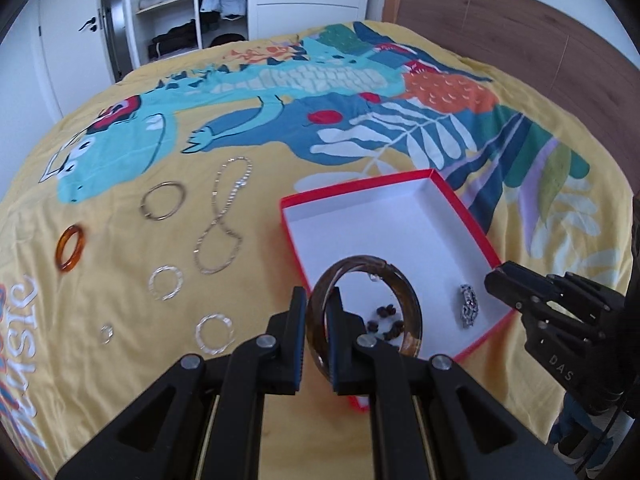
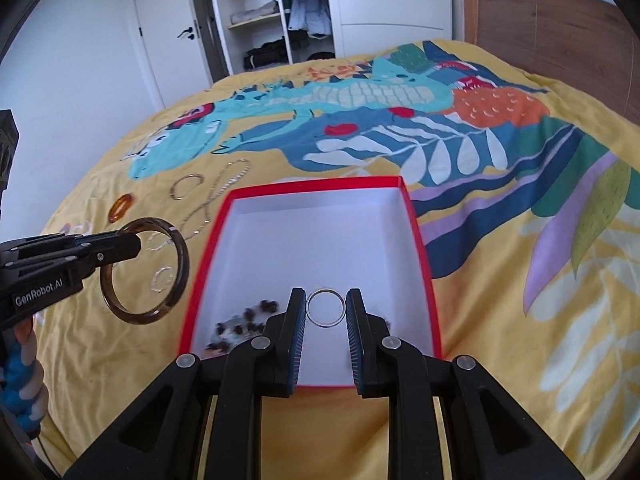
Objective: Organize jewelry
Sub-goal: 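Carry the bangle and ring into the red box and release both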
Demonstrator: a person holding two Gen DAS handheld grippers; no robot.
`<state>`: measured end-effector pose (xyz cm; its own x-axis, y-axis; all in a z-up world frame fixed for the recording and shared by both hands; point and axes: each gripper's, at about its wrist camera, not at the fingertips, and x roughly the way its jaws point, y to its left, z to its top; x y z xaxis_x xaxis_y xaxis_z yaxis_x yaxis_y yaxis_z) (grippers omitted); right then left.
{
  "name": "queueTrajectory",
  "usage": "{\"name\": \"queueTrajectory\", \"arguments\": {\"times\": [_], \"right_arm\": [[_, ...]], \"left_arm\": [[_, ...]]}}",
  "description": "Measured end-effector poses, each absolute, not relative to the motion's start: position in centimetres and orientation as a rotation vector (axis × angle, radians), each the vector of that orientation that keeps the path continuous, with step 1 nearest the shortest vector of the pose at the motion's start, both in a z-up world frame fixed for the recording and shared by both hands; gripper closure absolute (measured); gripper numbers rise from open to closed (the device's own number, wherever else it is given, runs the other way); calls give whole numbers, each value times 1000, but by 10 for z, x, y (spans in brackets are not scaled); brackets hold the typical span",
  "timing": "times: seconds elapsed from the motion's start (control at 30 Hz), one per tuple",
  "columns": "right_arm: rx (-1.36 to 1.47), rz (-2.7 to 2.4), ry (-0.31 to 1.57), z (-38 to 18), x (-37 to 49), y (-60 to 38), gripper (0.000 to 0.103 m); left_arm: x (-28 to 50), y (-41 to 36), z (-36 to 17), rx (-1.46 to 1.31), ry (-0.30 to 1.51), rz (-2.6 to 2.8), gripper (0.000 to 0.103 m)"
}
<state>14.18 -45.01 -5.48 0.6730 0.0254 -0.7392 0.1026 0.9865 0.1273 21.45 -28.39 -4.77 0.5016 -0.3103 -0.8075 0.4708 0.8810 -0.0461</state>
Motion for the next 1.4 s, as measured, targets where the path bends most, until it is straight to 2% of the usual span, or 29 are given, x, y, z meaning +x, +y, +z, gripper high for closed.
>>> {"name": "queueTrajectory", "arguments": {"times": [0.33,0.6,0.97,1.1,1.4], "right_arm": [[148,-40,925,-94,186,-481,83],[65,-27,986,-113,204,-481,83],[-48,-38,1012,-123,208,-470,82],[-56,-64,1015,-119,202,-471,81],[4,-111,950,-77,162,-477,76]], "left_arm": [[246,-330,-100,272,991,-466,94],[257,-335,-125,281,1023,-430,94],[256,-337,-126,303,990,-413,93],[253,-335,-121,276,996,-432,88],[218,-311,-70,234,920,-462,86]]}}
